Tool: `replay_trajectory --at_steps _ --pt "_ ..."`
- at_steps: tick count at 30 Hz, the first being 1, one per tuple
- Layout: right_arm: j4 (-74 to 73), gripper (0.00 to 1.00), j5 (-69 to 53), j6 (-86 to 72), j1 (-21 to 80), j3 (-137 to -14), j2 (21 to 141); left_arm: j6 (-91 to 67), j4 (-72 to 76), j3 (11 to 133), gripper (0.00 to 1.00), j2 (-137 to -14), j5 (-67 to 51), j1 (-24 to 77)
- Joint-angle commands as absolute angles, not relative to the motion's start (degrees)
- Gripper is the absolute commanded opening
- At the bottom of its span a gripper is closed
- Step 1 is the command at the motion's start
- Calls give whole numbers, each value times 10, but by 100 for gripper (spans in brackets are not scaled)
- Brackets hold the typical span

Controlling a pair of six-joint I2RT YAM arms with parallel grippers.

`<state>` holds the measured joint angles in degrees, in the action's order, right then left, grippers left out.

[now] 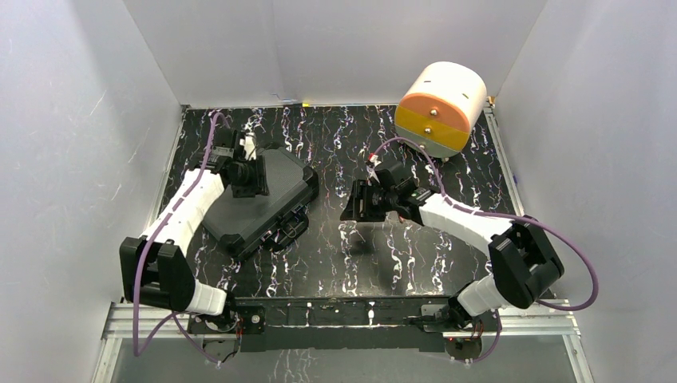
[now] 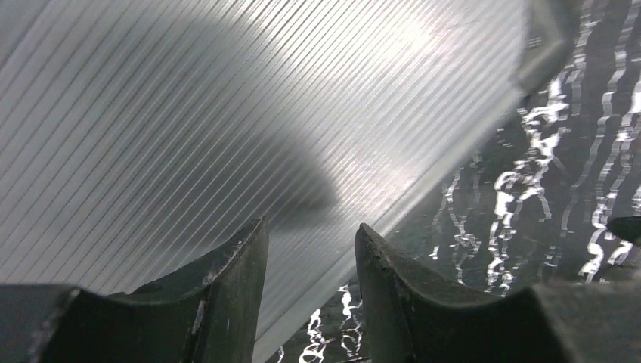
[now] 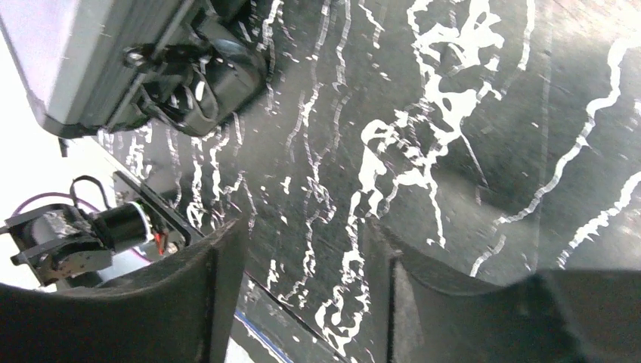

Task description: Pack up texas hold em set

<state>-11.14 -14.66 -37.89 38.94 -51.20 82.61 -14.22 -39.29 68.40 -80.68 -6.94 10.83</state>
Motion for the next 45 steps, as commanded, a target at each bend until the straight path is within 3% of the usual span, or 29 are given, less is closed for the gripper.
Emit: replay_trajectory --at_steps 1,10,15,24,34,45 --pt "18 70 -177 -431 399 -495 816 -171 -407 645 42 -787 -11 106" --pt "141 84 -178 -534 447 -479 881 -207 -372 555 36 -772 -51 106" --pt "262 85 -142 -610 498 -452 919 -201 -345 522 28 -754 -45 107" --pt "379 89 -93 -658 579 -471 1023 -191 -298 483 26 -738 -32 107" --pt "434 87 -59 -647 585 -509 1098 -175 -262 464 24 -741 -43 107" --pt "486 80 -103 -643 585 -533 1127 -164 -253 457 24 -737 -34 107"
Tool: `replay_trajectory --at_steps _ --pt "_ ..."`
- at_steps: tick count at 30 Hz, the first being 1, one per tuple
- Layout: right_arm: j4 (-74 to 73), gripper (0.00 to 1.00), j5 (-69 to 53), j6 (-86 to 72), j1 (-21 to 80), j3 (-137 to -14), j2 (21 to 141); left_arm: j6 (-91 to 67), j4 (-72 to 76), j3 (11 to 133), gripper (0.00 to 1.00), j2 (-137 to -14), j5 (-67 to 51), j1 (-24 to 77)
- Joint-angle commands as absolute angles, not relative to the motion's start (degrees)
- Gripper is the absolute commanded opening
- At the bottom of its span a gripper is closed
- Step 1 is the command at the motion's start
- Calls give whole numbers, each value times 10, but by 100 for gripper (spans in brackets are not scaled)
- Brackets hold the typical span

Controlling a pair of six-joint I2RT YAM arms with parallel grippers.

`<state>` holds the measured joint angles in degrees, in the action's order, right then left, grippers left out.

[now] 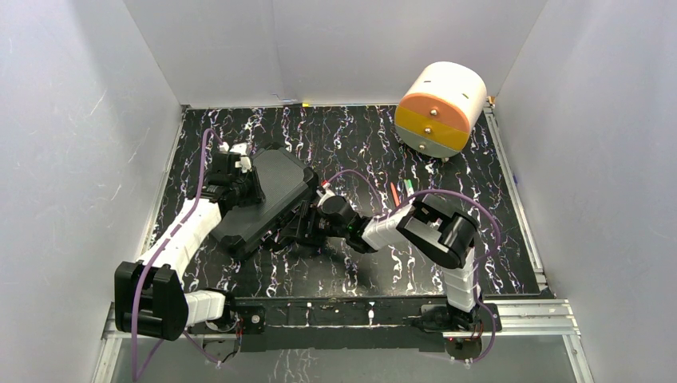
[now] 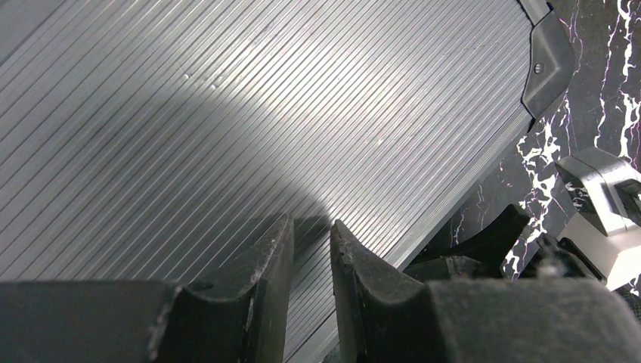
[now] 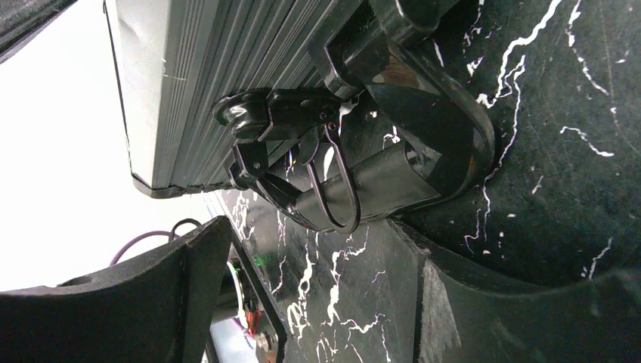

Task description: Pack up texas hold em set

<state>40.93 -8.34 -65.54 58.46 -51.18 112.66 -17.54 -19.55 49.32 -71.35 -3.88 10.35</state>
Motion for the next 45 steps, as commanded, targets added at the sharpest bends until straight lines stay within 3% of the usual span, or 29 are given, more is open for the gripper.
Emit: replay_trajectory --at_steps 1,21,45 --pt "486 79 -104 -641 585 -536 1124 -164 -253 456 24 -736 -34 107" --pt "431 60 -93 -614 585 -554 1065 -160 -250 450 24 -741 -33 107" --pt "347 64 -83 -538 583 -614 1082 -156 -248 452 24 -744 -33 106"
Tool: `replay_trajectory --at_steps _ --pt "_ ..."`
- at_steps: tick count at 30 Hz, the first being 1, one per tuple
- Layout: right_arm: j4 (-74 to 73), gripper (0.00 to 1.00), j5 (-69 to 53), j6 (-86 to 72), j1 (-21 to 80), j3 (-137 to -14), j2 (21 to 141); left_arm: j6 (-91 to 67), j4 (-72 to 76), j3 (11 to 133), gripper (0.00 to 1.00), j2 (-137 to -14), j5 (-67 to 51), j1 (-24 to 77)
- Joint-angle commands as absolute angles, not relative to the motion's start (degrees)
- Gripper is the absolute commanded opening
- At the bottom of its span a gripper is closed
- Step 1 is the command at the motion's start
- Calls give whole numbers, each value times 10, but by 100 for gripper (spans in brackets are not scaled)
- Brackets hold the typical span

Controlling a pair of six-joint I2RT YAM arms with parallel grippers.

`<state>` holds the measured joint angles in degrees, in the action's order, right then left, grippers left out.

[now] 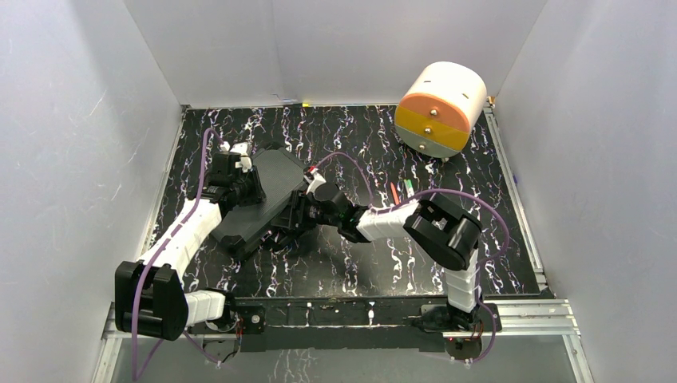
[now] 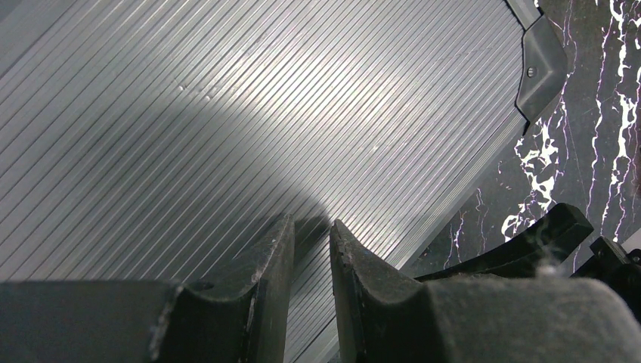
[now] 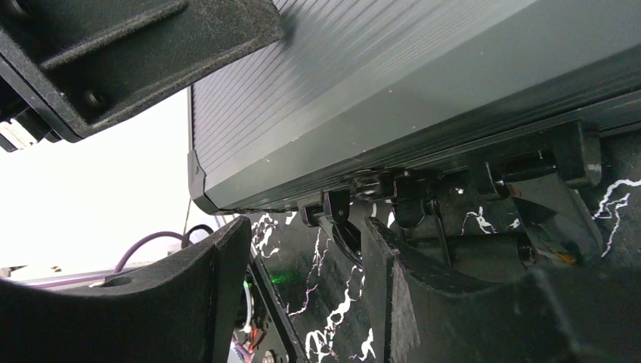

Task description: Pack up texas hold em set

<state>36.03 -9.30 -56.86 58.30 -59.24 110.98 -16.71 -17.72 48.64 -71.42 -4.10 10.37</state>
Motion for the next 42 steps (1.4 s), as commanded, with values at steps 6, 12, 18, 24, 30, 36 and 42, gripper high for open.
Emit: replay_trajectory --at_steps 6,12,18,24,30,36,42 --pt "261 77 -43 -541 584 -570 1033 -157 -247 453 24 -745 -35 107" --pt "236 85 -52 -557 584 -546 1038 -157 -248 453 24 -745 -35 107" --pt "259 85 -98 -561 584 -578 1082 -157 -248 452 24 -745 -36 107" --pt "273 73 -110 -560 584 -598 1102 -155 -247 450 24 -744 -35 107" --pt "284 56 -121 -560 584 -604 1106 -153 -246 450 24 -749 -35 107" --pt "285 53 -117 -559 584 -607 1111 -153 -245 449 23 -751 -37 107" --pt "308 55 -110 -553 584 -611 1108 -153 -245 449 23 -749 -36 106"
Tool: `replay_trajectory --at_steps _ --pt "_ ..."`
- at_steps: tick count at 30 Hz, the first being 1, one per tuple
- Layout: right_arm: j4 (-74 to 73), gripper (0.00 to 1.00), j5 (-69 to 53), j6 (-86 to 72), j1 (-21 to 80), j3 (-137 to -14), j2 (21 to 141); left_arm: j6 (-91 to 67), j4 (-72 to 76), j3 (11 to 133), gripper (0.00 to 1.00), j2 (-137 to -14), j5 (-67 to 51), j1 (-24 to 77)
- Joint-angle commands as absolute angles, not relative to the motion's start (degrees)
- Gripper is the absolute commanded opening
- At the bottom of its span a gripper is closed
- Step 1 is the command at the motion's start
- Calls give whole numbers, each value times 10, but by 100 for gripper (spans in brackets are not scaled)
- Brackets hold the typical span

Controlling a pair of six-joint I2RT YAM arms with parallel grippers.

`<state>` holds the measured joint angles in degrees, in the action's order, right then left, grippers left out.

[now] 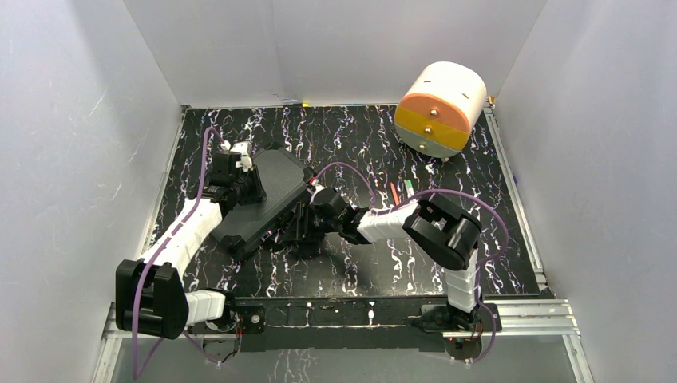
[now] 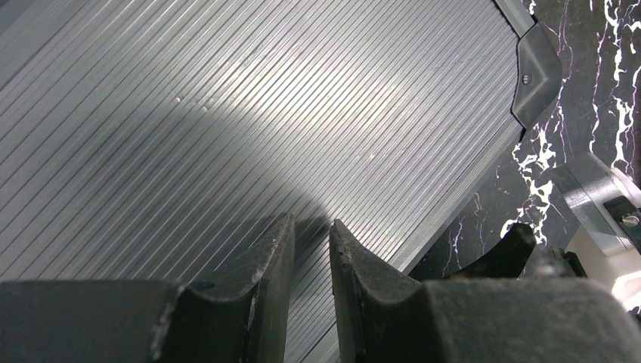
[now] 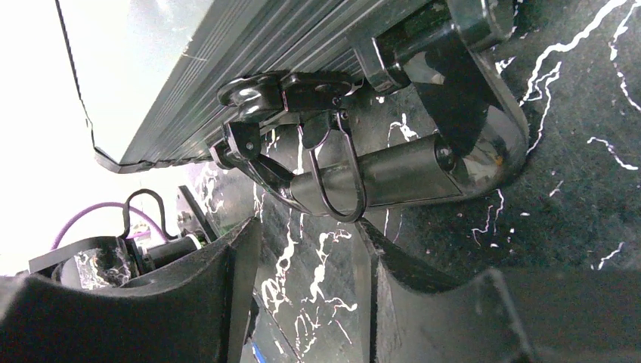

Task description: Pack up texas hold em set

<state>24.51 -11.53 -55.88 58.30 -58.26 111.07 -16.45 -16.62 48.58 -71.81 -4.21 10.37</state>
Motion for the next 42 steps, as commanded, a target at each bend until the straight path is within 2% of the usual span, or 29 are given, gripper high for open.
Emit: replay_trajectory --at_steps 1,19,27,42 --pt "320 54 -108 -553 584 -607 1102 -153 -245 449 23 -748 -37 106" --pt "346 57 -53 -527 586 -572 1053 -154 -243 448 24 -750 -37 107" --pt "347 60 -67 -521 586 -600 1084 -152 -243 449 24 -753 -36 106" --pt "360 60 -65 -509 585 -648 1124 -152 -243 451 23 -754 -35 107"
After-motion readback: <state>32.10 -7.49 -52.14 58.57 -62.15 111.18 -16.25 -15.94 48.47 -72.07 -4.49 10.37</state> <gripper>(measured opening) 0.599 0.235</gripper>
